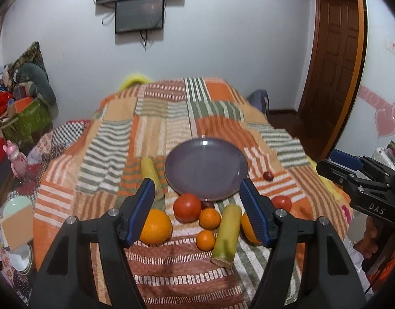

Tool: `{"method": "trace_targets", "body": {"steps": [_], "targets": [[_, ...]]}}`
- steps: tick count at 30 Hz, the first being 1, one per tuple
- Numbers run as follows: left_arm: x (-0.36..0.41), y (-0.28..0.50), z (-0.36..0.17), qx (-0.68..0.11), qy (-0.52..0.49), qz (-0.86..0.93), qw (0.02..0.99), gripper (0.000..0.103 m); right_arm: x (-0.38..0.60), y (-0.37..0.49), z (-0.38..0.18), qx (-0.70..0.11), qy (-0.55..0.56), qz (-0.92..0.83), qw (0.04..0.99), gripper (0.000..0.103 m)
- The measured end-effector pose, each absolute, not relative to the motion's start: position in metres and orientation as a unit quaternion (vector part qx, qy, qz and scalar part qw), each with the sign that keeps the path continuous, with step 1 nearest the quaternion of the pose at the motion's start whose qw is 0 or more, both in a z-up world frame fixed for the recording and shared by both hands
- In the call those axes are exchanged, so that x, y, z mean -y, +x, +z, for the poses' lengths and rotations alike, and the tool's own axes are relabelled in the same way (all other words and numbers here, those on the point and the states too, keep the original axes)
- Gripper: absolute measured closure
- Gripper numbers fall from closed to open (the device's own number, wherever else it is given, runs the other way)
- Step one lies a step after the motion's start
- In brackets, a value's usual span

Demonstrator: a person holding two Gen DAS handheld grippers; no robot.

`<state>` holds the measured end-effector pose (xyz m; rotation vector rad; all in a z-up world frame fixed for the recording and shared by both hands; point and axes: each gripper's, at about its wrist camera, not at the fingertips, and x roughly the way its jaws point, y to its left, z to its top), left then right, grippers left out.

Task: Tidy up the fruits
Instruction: 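Grasp a large orange with the left gripper while the right gripper grasps the Dole-stickered orange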

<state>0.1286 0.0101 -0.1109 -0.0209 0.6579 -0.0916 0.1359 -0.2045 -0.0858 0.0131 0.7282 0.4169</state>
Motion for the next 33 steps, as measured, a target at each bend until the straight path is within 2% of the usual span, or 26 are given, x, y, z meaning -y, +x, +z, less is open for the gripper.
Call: {"method": "trace_targets", "body": {"steps": [11,15,18,33], "targets": [[-0.040,0.145,-0.145,-0.379,0.007,-0.032,0.925,0.034,0.184,0.147,-0.121,-0.430,0.002,0.237,0.871,0.044],[-0.057,0.147,-0.155,-0.398,-0.005,-0.021,0.917,0.034,0.175,0.152,-0.132,-0.449,0.005,0.236,0.862,0.032],[-0.068,0.147,-0.163,-0.409,-0.008,-0.013,0.913,0.034,0.170,0.153,-0.137,-0.460,0.005,0.239,0.855,0.030],[-0.091,0.146,-0.193,-0.446,-0.031,-0.011,0.895,0.034,0.144,0.156,-0.172,-0.514,-0.024,0.257,0.818,0.030]]}}
